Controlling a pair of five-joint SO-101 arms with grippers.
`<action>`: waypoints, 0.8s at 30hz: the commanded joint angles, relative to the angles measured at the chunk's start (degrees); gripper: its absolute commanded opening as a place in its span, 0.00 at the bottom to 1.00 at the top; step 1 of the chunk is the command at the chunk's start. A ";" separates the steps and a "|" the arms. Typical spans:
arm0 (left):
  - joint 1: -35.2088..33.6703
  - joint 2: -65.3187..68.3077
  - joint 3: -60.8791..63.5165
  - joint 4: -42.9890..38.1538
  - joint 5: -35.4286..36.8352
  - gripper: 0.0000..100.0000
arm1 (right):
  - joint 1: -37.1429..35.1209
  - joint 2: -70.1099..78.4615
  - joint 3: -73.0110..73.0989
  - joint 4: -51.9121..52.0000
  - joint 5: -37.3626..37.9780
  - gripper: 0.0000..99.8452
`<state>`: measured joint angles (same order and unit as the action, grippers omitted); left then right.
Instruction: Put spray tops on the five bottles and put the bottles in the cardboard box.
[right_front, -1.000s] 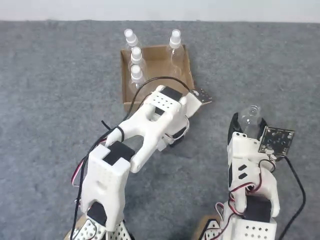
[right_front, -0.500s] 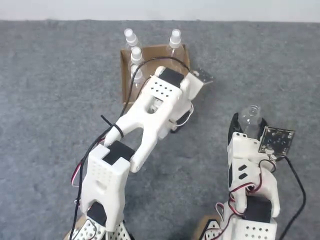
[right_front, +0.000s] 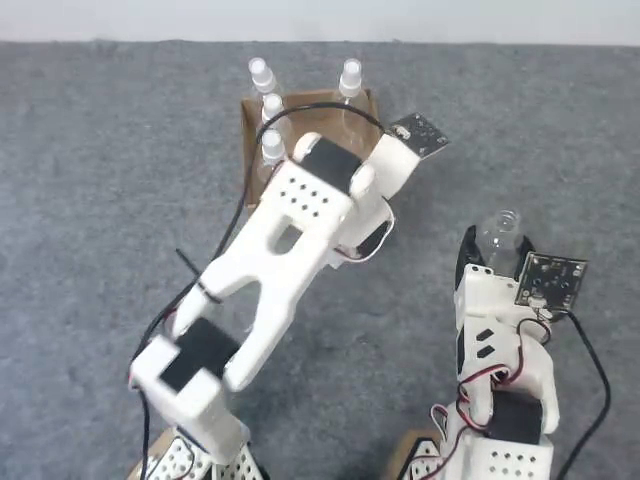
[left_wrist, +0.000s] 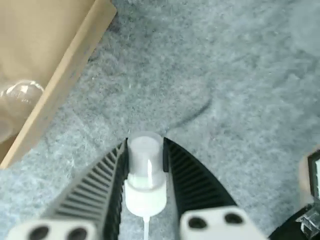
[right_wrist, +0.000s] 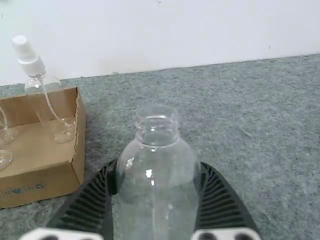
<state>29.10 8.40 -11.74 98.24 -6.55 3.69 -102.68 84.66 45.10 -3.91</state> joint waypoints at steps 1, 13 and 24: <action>0.18 -10.11 2.86 -1.32 0.70 0.01 | 0.40 -1.27 -1.05 -1.98 1.41 0.03; 0.18 -28.31 17.01 -11.96 0.70 0.01 | -8.13 -1.27 -0.70 -1.54 5.63 0.03; -0.26 -44.92 28.18 -23.03 6.42 0.01 | -18.07 -1.27 -0.53 -1.45 5.98 0.03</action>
<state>28.92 -30.46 15.78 78.99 -2.07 -11.60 -102.68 84.66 45.10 0.66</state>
